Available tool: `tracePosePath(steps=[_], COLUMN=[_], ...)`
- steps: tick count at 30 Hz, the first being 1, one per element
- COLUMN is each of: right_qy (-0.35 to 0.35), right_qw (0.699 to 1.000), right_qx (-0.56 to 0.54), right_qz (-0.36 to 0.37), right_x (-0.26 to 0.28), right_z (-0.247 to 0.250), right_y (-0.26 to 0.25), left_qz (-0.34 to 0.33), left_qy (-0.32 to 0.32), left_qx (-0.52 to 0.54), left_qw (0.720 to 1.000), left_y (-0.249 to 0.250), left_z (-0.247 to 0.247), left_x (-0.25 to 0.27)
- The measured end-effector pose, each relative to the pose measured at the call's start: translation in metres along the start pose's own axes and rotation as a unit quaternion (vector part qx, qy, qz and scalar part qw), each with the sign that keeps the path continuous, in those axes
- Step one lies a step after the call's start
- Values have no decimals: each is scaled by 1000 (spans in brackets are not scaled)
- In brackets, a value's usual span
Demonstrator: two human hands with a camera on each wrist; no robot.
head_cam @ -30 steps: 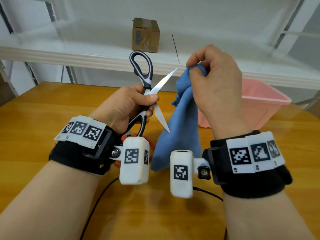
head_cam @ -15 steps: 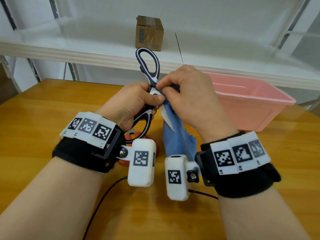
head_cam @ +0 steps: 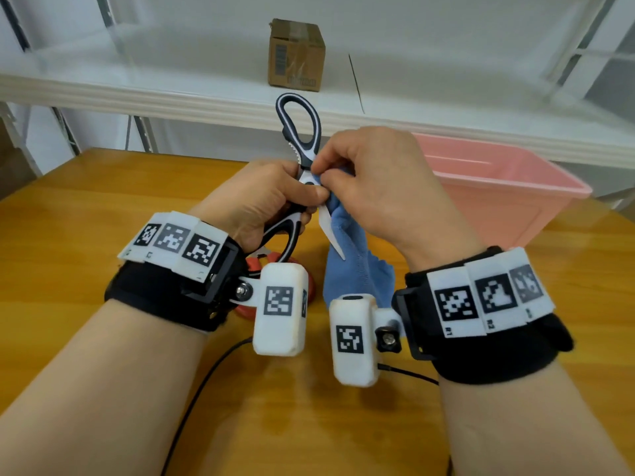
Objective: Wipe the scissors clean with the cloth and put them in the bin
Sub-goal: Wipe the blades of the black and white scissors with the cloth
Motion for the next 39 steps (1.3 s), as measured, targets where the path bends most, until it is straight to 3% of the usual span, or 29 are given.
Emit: tracePosePath(steps=[5, 10, 20, 28, 39], right_qy=[-11, 25, 92, 165, 129], right_qw=[999, 999, 988, 980, 985], right_qx=[32, 8, 87, -53, -85], right_qz=[-14, -47, -85, -97, -77], right_x=[-1, -2, 1, 4, 3], right_z=[-6, -11, -9, 17, 13], right_y=[3, 5, 9, 12, 1], left_qz=[-3, 2, 12, 21, 12], left_qy=[20, 27, 22, -18, -45], left_qx=[-24, -18, -36, 35, 86], left_qw=[1000, 999, 999, 999, 995], left_y=[-2, -2, -3, -2, 3], left_z=[-3, -3, -8, -2, 0], left_x=[-1, -2, -1, -2, 3])
Point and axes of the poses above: each hand's wrist, its own x-axis away from the middle knuckle, its own z-axis out of the back of the hand, y = z × x, the point moved 4 cm from there along -x, towards the middle knuckle, and after that the axes turned 7 degrees about -x, right-handed, at the moved point
